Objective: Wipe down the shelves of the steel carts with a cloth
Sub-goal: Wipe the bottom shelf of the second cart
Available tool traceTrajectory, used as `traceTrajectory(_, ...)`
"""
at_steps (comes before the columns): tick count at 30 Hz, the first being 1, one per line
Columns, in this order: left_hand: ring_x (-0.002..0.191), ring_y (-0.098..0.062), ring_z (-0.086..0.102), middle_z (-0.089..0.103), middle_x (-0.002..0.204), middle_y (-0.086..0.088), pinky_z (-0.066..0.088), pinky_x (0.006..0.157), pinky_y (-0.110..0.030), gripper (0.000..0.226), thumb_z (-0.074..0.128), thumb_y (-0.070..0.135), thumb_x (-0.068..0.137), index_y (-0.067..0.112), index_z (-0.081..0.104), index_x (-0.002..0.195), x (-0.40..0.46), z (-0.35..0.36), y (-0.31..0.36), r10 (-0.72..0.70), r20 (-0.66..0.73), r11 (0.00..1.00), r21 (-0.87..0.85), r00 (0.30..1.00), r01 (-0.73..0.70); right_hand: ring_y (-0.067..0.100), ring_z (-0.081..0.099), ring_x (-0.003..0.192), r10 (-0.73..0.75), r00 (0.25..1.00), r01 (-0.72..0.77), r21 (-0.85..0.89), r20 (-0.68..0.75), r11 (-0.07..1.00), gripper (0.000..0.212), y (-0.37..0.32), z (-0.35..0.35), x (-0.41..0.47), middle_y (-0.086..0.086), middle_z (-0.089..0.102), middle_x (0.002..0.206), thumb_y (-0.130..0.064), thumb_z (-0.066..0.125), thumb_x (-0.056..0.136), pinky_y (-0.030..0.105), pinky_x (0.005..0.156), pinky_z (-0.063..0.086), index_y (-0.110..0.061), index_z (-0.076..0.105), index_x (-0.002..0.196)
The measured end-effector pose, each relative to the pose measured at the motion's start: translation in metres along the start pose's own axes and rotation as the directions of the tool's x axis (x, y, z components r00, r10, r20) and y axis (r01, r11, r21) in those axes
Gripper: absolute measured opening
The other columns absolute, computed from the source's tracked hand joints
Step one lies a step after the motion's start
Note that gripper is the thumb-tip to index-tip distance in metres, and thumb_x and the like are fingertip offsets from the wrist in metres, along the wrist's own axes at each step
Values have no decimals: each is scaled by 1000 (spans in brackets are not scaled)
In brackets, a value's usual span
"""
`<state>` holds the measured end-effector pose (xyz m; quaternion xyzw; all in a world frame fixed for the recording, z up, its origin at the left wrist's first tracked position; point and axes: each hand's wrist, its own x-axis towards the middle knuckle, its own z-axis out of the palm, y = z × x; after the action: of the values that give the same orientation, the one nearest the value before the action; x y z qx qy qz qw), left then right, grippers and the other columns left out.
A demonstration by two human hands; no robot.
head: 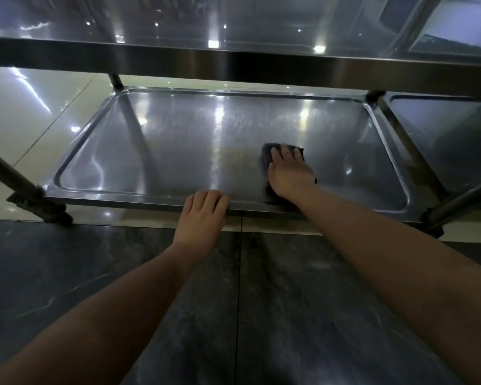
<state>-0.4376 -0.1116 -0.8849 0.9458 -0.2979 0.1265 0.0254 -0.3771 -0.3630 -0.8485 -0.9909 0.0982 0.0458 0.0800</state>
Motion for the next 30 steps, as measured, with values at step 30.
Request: traceTrajectory(30, 106, -26, 55, 57, 118, -8, 54, 93, -38, 69, 91, 18, 63, 11, 60, 124, -8, -24, 26, 190, 76, 980, 49, 979, -194, 30, 1, 154, -186, 981, 186, -6, 60, 982, 56, -21, -3, -32, -1, -1, 169, -37, 21, 108, 51, 117, 25, -25, 10, 161)
